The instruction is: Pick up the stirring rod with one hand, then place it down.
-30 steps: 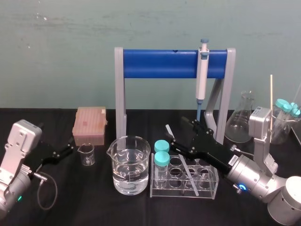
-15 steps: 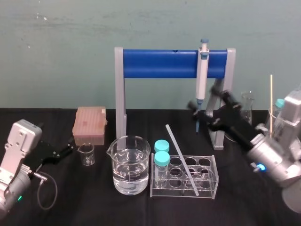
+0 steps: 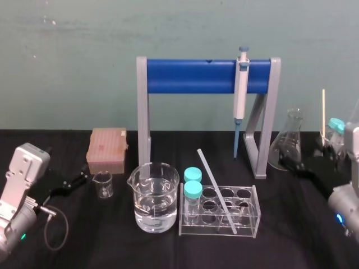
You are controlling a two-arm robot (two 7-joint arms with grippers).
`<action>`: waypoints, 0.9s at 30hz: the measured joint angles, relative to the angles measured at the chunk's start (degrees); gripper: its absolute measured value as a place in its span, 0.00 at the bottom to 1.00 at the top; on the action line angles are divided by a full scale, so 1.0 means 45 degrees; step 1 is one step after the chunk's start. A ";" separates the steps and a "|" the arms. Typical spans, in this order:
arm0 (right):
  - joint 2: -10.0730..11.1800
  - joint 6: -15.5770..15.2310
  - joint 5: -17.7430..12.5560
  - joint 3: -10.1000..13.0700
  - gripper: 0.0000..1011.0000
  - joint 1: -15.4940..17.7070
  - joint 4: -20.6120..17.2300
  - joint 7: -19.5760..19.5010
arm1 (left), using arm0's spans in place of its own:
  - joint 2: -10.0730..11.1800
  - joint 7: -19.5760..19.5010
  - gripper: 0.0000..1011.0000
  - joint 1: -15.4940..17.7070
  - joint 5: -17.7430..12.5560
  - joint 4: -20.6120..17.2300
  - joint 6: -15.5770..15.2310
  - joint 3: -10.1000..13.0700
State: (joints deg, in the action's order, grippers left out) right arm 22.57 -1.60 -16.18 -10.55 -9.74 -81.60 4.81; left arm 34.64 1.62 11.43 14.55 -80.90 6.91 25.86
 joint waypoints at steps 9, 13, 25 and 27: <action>0.0008 -0.0845 0.0203 -0.0041 0.99 -0.0020 0.0265 -0.0008 | 0.0000 0.0000 0.99 0.0000 0.0000 0.0000 0.0000 0.0000; 0.0005 -0.0774 0.0194 -0.0041 0.99 -0.0022 0.0251 -0.0006 | 0.0000 0.0000 0.99 0.0000 0.0000 0.0000 0.0000 0.0000; -0.0006 -0.0651 0.0145 -0.0028 0.99 -0.0025 0.0212 -0.0003 | 0.0000 0.0000 0.99 0.0000 0.0000 0.0000 0.0000 -0.0001; -0.0007 -0.0634 0.0141 -0.0026 0.99 -0.0025 0.0209 -0.0001 | 0.0000 0.0000 0.99 0.0000 0.0000 0.0000 0.0000 0.0000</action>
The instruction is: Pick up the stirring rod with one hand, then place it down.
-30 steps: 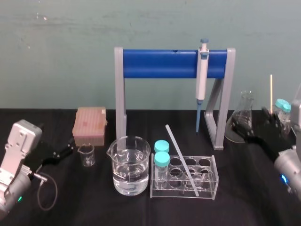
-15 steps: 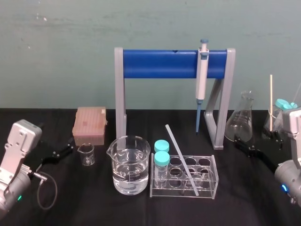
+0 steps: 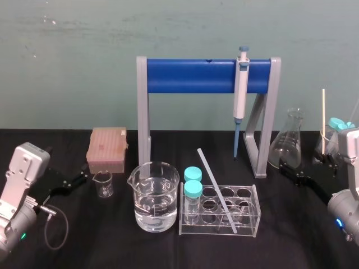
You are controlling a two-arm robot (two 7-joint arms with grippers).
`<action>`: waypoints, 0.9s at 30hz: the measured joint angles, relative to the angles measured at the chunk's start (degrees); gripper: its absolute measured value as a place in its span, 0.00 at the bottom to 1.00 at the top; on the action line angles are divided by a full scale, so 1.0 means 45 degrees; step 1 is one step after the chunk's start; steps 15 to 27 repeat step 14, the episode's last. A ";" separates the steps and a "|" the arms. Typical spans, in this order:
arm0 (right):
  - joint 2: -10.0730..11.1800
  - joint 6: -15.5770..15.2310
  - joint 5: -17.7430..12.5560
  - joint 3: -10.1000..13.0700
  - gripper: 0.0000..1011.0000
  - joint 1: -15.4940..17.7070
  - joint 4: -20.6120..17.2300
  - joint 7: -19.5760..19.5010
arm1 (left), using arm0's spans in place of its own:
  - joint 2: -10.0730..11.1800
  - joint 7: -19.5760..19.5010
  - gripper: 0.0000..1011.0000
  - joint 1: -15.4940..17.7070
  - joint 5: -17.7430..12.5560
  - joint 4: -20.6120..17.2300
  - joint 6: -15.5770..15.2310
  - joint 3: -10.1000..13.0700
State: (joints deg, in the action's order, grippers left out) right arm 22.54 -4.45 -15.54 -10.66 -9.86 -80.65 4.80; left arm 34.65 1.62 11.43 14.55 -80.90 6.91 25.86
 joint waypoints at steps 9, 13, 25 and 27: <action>0.0000 0.0030 -0.0013 0.0001 0.99 0.0000 -0.0012 0.0009 | 0.0001 0.0000 0.99 0.0000 0.0000 0.0000 0.0000 0.0000; 0.0000 0.0035 -0.0018 0.0001 0.99 0.0000 -0.0016 0.0009 | 0.0000 0.0000 0.99 0.0000 0.0000 0.0000 0.0000 0.0000; -0.0001 0.0037 -0.0020 0.0001 0.99 0.0000 -0.0018 0.0009 | 0.0000 0.0000 0.99 0.0000 -0.0001 0.0000 0.0000 0.0000; -0.0001 0.0037 -0.0020 0.0001 0.99 0.0000 -0.0018 0.0009 | 0.0000 0.0000 0.99 0.0000 -0.0001 0.0000 0.0000 0.0000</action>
